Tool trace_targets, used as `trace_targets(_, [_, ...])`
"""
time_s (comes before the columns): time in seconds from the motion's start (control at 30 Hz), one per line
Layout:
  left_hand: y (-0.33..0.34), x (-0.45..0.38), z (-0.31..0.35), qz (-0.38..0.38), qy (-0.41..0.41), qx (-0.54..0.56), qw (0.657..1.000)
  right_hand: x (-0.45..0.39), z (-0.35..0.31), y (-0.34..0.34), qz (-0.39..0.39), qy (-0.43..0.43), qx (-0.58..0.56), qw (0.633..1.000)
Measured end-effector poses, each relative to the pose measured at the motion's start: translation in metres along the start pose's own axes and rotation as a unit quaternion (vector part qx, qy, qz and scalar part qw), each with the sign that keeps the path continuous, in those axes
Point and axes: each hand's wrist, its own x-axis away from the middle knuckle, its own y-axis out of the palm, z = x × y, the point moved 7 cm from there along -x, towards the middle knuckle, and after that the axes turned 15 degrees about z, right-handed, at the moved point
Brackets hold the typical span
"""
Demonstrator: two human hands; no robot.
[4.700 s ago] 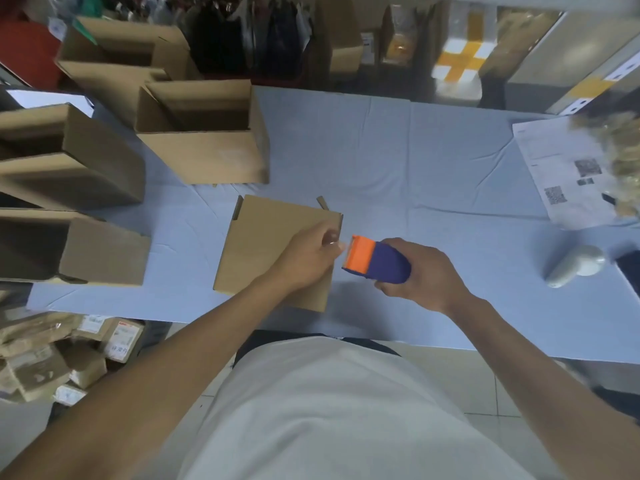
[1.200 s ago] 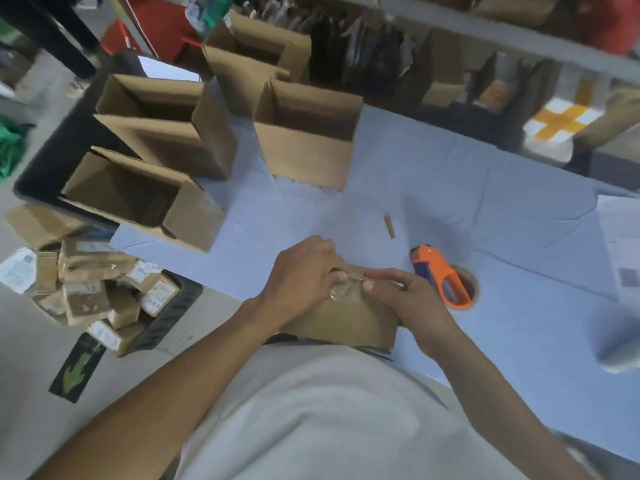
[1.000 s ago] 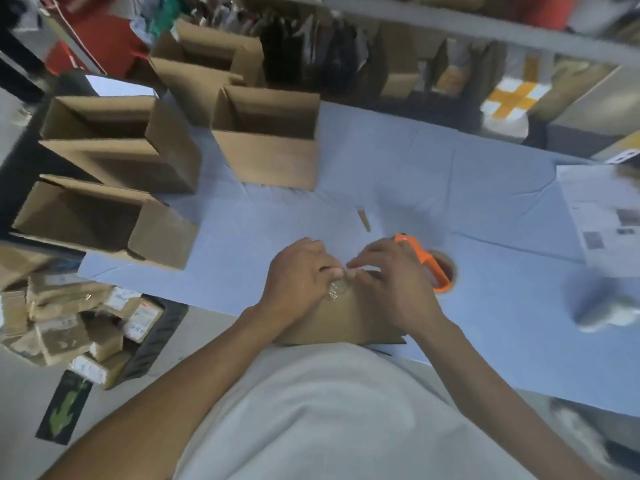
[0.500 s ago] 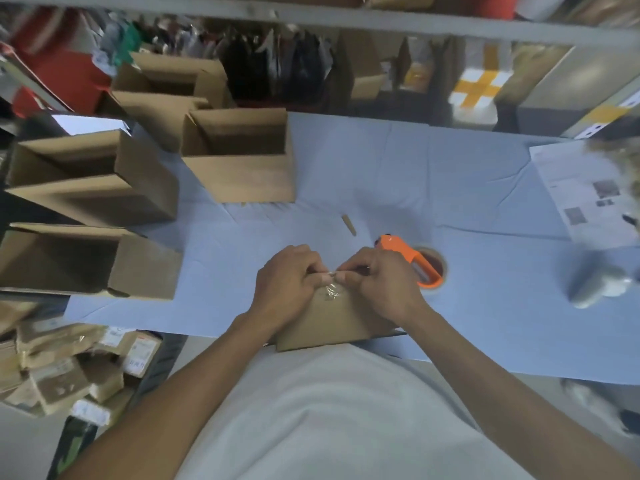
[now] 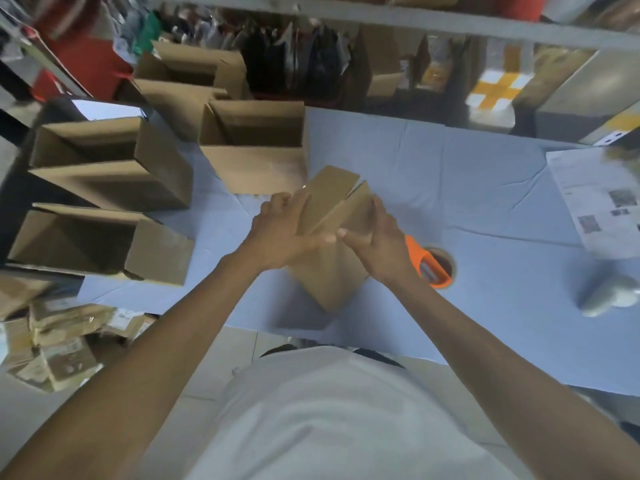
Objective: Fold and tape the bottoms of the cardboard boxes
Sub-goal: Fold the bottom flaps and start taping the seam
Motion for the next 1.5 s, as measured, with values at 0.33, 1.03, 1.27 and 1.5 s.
trace_targets(0.33, [-0.001, -0.007, -0.004, 0.042, 0.102, -0.008, 0.994, 0.024, 0.021, 0.040, -0.040, 0.033, 0.026, 0.998])
trace_targets(1.03, [0.058, 0.033, -0.027, -0.049, 0.086, -0.162, 0.982, -0.005, 0.027, 0.018, -0.150, 0.011, -0.025, 0.988])
trace_targets(1.27, [0.058, 0.025, -0.009, 0.058, 0.120, -0.147, 0.980, 0.013, 0.018, 0.017, -0.166, -0.091, 0.065, 0.980])
trace_targets(1.5, [0.055, 0.015, -0.015, 0.049, -0.007, -0.017, 0.999, 0.006, 0.029, 0.016, -0.172, -0.084, 0.078, 0.978])
